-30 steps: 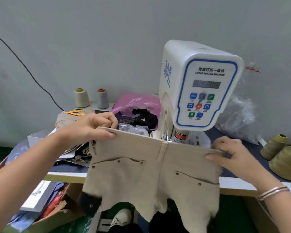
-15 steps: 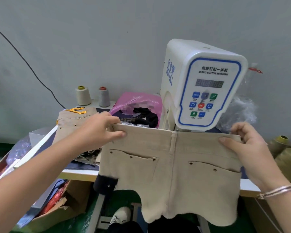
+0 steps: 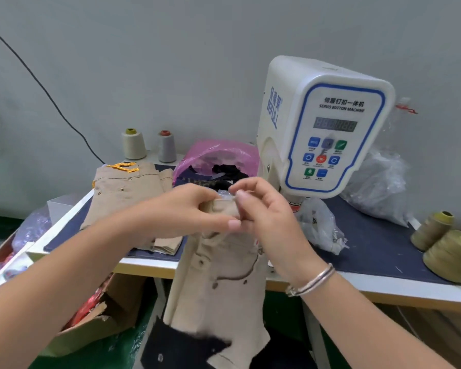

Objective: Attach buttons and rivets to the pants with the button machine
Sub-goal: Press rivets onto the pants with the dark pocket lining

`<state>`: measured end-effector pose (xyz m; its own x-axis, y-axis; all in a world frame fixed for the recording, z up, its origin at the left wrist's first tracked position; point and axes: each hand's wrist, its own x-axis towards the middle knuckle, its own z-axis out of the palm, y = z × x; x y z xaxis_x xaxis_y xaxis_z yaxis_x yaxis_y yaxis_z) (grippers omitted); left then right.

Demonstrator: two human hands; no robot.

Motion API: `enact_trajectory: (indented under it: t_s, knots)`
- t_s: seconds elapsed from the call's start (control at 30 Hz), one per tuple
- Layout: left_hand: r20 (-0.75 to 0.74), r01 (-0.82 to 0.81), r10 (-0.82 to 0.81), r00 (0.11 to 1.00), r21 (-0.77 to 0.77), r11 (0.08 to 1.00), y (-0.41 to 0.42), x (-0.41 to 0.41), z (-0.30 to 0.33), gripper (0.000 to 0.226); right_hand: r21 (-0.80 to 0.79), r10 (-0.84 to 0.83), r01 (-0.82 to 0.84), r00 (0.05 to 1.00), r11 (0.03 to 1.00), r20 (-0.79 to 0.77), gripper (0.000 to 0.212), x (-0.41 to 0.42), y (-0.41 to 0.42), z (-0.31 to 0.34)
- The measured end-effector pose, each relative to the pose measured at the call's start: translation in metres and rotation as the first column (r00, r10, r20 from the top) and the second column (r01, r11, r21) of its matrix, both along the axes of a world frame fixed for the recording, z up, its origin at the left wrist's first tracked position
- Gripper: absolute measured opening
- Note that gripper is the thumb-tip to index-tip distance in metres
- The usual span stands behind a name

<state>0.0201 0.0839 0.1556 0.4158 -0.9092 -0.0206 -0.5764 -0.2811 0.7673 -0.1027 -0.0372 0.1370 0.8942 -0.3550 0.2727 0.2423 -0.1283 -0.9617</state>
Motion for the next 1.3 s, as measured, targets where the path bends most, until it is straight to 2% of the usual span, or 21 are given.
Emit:
enact_trajectory:
  t_s: [0.07, 0.1, 0.17, 0.23, 0.33, 0.4, 0.47, 0.53, 0.63, 0.67, 0.73, 0.77, 0.87, 0.97, 1.07, 1.13, 1.17, 1.2, 1.23, 1.27, 1.3]
  knots:
    - [-0.058, -0.007, 0.004, 0.998, -0.045, 0.999, 0.013, 0.013, 0.003, 0.034, 0.042, 0.151, -0.153, 0.987, 0.987, 0.060, 0.021, 0.001, -0.005, -0.002]
    - [-0.092, 0.002, -0.009, 0.996, -0.070, 0.998, 0.018, 0.018, 0.002, 0.038, -0.063, 0.161, -0.156, 0.983, 0.986, 0.082, 0.024, -0.002, -0.007, -0.005]
    - [-0.146, 0.018, -0.035, 0.989, -0.117, 0.993, 0.026, 0.025, 0.003, 0.058, -0.317, 0.060, -0.013, 0.988, 0.948, 0.140, 0.033, -0.007, -0.013, -0.019]
    - [-0.197, 0.012, -0.053, 0.979, -0.205, 0.979, 0.030, 0.031, 0.002, 0.049, -0.379, -0.086, 0.146, 0.981, 0.914, 0.172, 0.057, -0.012, -0.017, -0.043]
    - [-0.322, 0.002, -0.125, 0.939, -0.357, 0.934, 0.040, 0.043, 0.006, 0.022, -0.090, -0.133, 0.138, 0.990, 0.986, 0.050, 0.088, -0.020, -0.013, -0.072]
    - [-0.397, 0.014, -0.200, 0.896, -0.426, 0.905, 0.049, 0.052, 0.003, 0.027, 0.103, -0.002, 0.013, 0.994, 0.995, -0.107, 0.094, -0.018, -0.012, -0.080]
    - [-0.443, 0.007, -0.211, 0.872, -0.418, 0.908, 0.055, 0.055, 0.000, 0.029, 0.179, 0.169, -0.135, 0.968, 0.974, -0.188, 0.080, -0.009, -0.008, -0.079]
    - [-0.490, -0.067, -0.165, 0.856, -0.421, 0.905, 0.057, 0.063, -0.010, 0.026, 0.224, 0.181, -0.136, 0.964, 0.965, -0.194, 0.050, -0.001, -0.001, -0.075]
    - [-0.548, -0.371, 0.133, 0.826, -0.351, 0.860, 0.060, 0.065, -0.043, 0.014, 0.404, 0.183, -0.128, 0.978, 0.906, -0.101, 0.040, 0.006, 0.013, -0.069]
    - [-0.604, -0.422, 0.181, 0.777, -0.285, 0.861, 0.067, 0.061, -0.062, 0.017, 0.453, 0.192, -0.132, 0.977, 0.882, -0.088, 0.037, 0.006, 0.016, -0.068]
    - [-0.755, -0.389, 0.196, 0.626, -0.084, 0.917, 0.074, 0.049, -0.096, 0.016, 0.500, 0.205, -0.126, 0.973, 0.857, -0.106, 0.029, 0.008, 0.017, -0.065]
    - [-0.766, -0.304, 0.171, 0.619, -0.032, 0.952, 0.077, 0.043, -0.107, 0.020, 0.501, 0.214, -0.124, 0.969, 0.857, -0.126, 0.025, 0.009, 0.016, -0.064]
    - [-0.704, -0.135, 0.028, 0.710, -0.097, 0.986, 0.102, 0.044, -0.115, 0.062, 0.498, 0.274, -0.152, 0.945, 0.854, -0.181, 0.023, 0.020, 0.013, -0.057]
    - [-0.712, -0.365, 0.071, 0.699, -0.270, 0.891, 0.112, 0.077, -0.088, 0.060, 0.511, 0.292, -0.185, 0.947, 0.840, -0.136, 0.024, 0.058, 0.005, -0.040]
    - [-0.635, -0.538, 0.205, 0.745, -0.389, 0.748, 0.113, 0.135, -0.051, 0.056, 0.379, 0.234, -0.187, 0.969, 0.906, -0.082, 0.027, 0.130, -0.002, -0.012]
    - [-0.505, -0.632, 0.418, 0.755, -0.392, 0.669, 0.107, 0.172, -0.032, 0.057, 0.247, 0.132, -0.093, 0.980, 0.965, -0.147, 0.053, 0.183, -0.002, 0.003]
    - [-0.350, -0.683, 0.587, 0.730, -0.364, 0.633, 0.105, 0.191, -0.031, 0.059, 0.129, 0.058, -0.032, 0.976, 0.991, -0.208, 0.071, 0.205, -0.001, 0.004]
    - [-0.098, -0.724, 0.736, 0.670, -0.305, 0.618, 0.104, 0.207, -0.034, 0.065, -0.052, -0.019, 0.005, 0.965, 0.999, -0.263, 0.084, 0.222, 0.001, 0.002]
    - [0.178, -0.747, 0.783, 0.596, -0.235, 0.622, 0.103, 0.221, -0.042, 0.070, -0.287, -0.084, -0.008, 0.948, 0.958, -0.307, 0.089, 0.235, 0.004, -0.007]
    - [0.373, -0.750, 0.752, 0.544, -0.185, 0.635, 0.101, 0.228, -0.051, 0.072, -0.500, -0.125, -0.064, 0.934, 0.863, -0.335, 0.088, 0.245, 0.006, -0.022]
    - [0.467, -0.730, 0.698, 0.542, -0.151, 0.667, 0.096, 0.232, -0.064, 0.070, -0.658, -0.144, -0.138, 0.923, 0.740, -0.356, 0.082, 0.249, 0.009, -0.040]
